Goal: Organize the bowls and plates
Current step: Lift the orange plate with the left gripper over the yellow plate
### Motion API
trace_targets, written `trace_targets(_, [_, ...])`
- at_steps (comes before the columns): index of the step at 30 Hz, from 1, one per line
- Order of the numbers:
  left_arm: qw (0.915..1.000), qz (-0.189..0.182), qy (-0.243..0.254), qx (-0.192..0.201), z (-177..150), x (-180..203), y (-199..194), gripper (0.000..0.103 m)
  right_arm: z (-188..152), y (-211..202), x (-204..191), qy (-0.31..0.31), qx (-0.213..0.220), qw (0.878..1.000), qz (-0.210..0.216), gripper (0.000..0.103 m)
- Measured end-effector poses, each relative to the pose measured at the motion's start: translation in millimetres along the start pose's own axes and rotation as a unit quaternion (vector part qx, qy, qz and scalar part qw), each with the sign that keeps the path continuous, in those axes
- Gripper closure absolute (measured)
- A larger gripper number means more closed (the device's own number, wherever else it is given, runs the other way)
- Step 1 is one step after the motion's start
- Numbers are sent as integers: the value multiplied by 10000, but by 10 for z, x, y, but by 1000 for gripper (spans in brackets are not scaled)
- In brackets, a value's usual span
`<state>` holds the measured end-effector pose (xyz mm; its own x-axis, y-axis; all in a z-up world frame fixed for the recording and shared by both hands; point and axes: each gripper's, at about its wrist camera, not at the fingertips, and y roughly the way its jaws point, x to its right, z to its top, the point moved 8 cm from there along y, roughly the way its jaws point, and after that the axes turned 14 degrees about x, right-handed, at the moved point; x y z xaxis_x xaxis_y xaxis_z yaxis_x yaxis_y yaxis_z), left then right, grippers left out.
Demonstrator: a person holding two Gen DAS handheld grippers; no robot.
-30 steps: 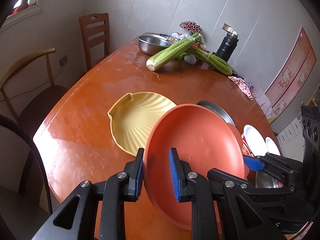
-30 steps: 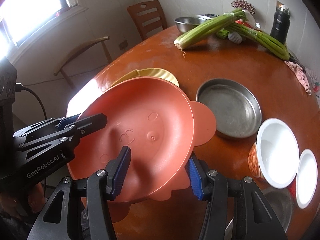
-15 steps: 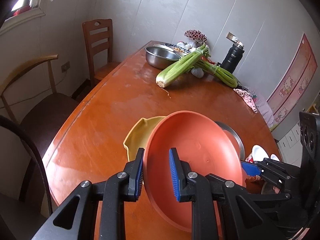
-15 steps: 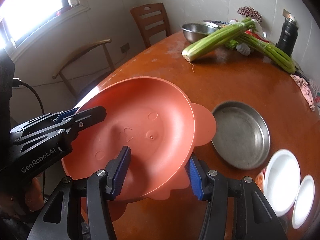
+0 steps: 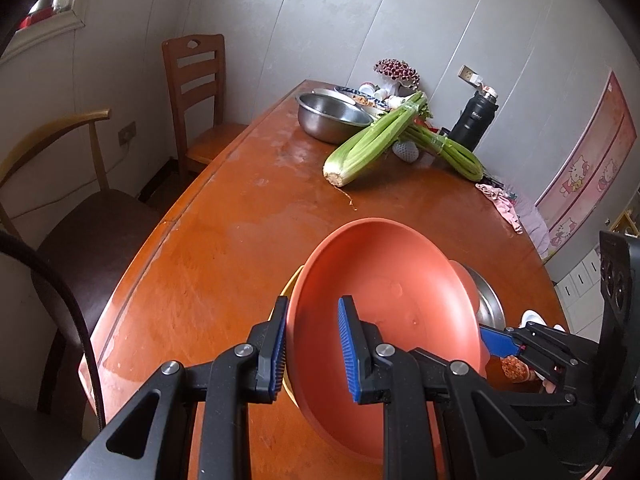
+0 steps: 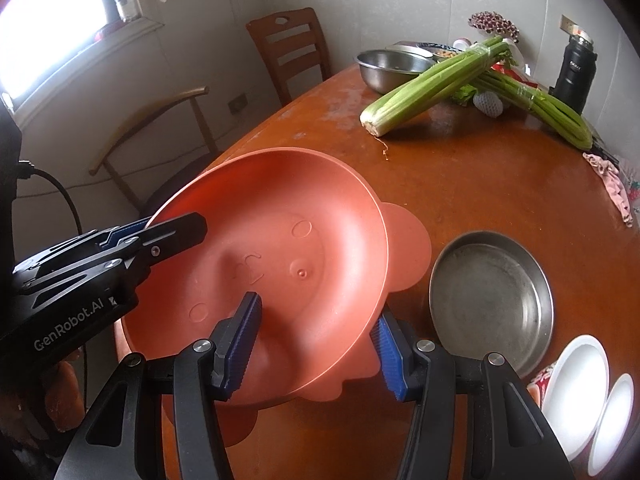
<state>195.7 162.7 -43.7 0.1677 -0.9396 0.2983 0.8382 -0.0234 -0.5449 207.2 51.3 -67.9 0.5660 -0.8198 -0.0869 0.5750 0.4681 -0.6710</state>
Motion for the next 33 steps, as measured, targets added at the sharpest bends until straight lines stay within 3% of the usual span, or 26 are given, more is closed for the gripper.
trace_targets(33, [9995,254,17,-203,-219,-201,387,80,-193,480,24,-72,-563,9981,-229,46])
